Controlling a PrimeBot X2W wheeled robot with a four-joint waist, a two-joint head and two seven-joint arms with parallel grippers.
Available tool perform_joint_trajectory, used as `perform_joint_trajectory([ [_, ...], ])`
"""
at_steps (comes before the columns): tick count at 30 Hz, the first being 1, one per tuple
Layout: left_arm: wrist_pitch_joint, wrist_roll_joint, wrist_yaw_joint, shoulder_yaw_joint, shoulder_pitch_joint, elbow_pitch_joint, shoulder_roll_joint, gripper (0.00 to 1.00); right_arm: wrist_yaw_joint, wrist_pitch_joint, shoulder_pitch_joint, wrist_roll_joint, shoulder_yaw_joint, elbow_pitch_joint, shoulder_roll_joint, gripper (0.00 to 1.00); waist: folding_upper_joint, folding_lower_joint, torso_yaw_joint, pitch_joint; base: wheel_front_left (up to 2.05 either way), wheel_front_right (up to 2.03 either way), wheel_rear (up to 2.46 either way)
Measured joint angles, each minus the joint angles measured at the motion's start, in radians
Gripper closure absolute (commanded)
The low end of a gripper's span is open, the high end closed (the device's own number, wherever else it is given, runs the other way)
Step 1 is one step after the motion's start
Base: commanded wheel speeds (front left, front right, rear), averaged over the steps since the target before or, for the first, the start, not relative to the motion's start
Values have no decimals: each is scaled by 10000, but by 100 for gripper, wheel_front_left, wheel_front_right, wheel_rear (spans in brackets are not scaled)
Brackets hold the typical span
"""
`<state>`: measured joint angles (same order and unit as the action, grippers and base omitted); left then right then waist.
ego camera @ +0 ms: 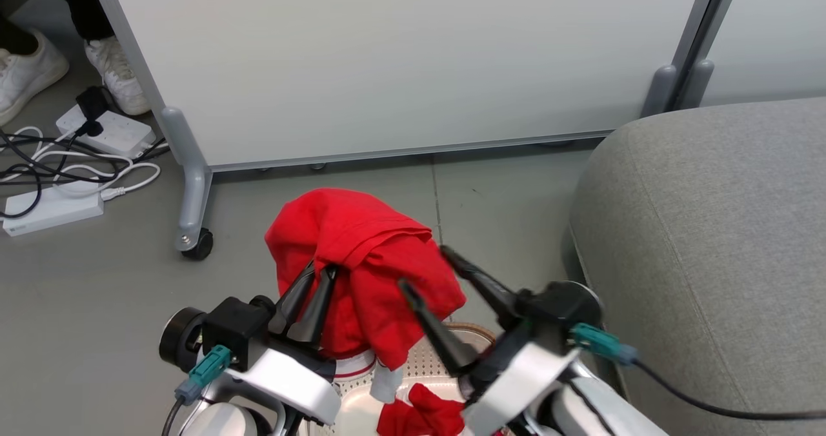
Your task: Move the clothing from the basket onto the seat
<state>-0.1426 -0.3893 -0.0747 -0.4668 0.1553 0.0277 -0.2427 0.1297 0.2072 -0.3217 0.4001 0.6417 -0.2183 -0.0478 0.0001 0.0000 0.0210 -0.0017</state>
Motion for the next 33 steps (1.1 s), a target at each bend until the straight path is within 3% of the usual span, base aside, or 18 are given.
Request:
perform_joint_trajectory([
  [4,0,35,113,-130,161,12,-25,100,0,173,-981,291,1187,-637,15,0,0,0,79,78,0,0,0],
  [14,-19,107,163,-389,174,31,27,100,0,297,-2348,888,2970,-2452,4,0,0,0,209,157,0,0,0],
  [15,-21,107,163,-393,174,31,25,100,0,288,-2423,968,3091,-2545,2,50,0,-1,213,160,0,0,0],
  [17,-31,105,163,-401,179,33,25,100,0,286,-2540,1198,3235,-2671,2,100,0,0,218,159,0,0,0],
  [22,-35,79,163,-412,188,61,8,100,0,297,-2674,1756,3542,-2894,0,100,0,0,210,134,0,0,0],
  [23,-35,75,163,-412,188,61,8,84,0,311,-2700,1852,3578,-2924,4,100,0,0,205,129,0,0,0],
  [24,-35,50,159,-412,188,61,4,8,0,336,-2730,2125,3574,-2978,4,100,0,0,197,115,0,0,0],
  [25,-35,29,144,-410,192,59,4,0,0,399,-2735,2199,3538,-2995,4,100,0,0,190,110,0,0,0],
  [33,-161,15,146,-546,272,-169,25,0,0,502,-2848,2648,2266,-3202,2,100,0,0,91,184,0,0,0],
])
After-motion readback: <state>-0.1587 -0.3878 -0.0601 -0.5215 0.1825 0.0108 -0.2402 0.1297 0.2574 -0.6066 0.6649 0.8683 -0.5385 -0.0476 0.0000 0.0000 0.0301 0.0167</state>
